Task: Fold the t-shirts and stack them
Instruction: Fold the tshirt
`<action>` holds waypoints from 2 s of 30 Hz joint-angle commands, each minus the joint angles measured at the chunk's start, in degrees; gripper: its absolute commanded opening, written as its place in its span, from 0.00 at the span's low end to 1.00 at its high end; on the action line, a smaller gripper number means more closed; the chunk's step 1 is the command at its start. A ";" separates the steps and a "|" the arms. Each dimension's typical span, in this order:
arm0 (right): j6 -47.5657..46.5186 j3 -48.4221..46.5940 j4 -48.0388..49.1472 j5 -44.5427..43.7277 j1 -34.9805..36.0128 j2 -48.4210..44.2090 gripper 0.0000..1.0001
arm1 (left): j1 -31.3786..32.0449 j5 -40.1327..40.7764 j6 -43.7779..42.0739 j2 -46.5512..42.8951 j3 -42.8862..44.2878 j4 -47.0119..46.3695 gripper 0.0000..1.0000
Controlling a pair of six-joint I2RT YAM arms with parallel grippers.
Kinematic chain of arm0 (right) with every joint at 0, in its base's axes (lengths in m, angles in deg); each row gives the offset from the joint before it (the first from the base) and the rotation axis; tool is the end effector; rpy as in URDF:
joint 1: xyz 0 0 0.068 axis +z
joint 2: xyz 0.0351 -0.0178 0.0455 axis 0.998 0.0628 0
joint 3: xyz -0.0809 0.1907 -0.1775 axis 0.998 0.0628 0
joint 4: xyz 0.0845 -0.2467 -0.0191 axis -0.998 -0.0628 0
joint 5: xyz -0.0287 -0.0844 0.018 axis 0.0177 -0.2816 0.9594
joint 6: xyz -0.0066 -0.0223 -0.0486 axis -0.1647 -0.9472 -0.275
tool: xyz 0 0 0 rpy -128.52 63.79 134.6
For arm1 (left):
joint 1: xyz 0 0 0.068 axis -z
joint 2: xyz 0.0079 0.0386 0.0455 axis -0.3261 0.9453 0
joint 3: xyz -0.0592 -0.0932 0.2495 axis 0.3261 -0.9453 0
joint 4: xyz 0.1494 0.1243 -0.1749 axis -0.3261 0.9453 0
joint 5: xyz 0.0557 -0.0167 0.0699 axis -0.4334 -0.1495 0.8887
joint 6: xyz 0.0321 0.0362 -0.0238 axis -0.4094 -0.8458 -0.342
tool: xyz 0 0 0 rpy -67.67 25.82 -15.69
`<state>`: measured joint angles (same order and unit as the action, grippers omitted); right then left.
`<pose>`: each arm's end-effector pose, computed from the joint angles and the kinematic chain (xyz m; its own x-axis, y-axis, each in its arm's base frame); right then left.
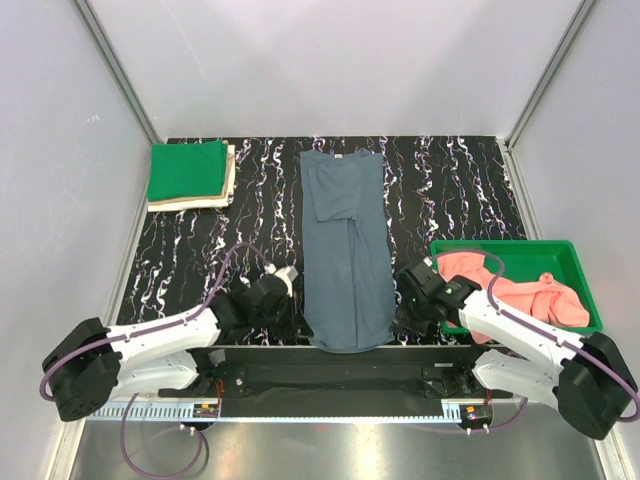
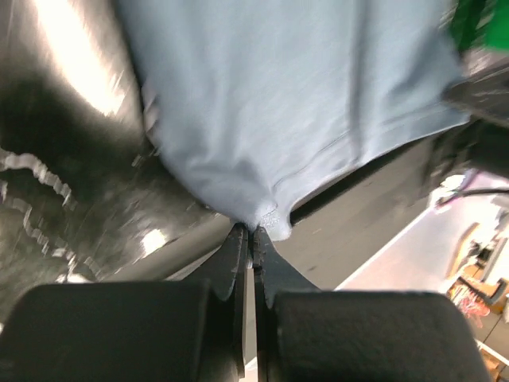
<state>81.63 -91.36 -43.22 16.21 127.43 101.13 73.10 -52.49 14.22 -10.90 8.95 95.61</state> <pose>0.1245 0.1110 0.1755 -0.9102 0.4008 -0.1043 0.3459 0.8743 0.3406 0.1065 -0.1583 0.1578 -0.9683 -0.0783 -0.2371 0.0934 0.7671 -0.6347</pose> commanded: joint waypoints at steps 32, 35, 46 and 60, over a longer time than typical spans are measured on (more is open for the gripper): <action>-45.88 -64.35 1.35 3.94 -22.58 53.35 0.00 | -37.01 -16.43 -20.73 47.04 56.00 8.57 0.00; -46.32 -66.81 1.26 5.43 -23.81 55.73 0.00 | -37.80 -17.84 -20.91 49.67 58.46 8.66 0.00; -46.58 -73.76 0.91 10.18 -27.41 63.46 0.00 | -39.30 -22.15 -22.14 59.43 67.95 8.92 0.01; -43.86 -76.58 1.00 11.59 -29.17 66.20 0.00 | -40.26 -23.82 -23.55 64.36 72.44 9.63 0.00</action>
<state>36.47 -166.11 -42.87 26.20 98.65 168.78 33.32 -73.75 -8.47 53.46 78.76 105.99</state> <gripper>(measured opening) 0.014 0.018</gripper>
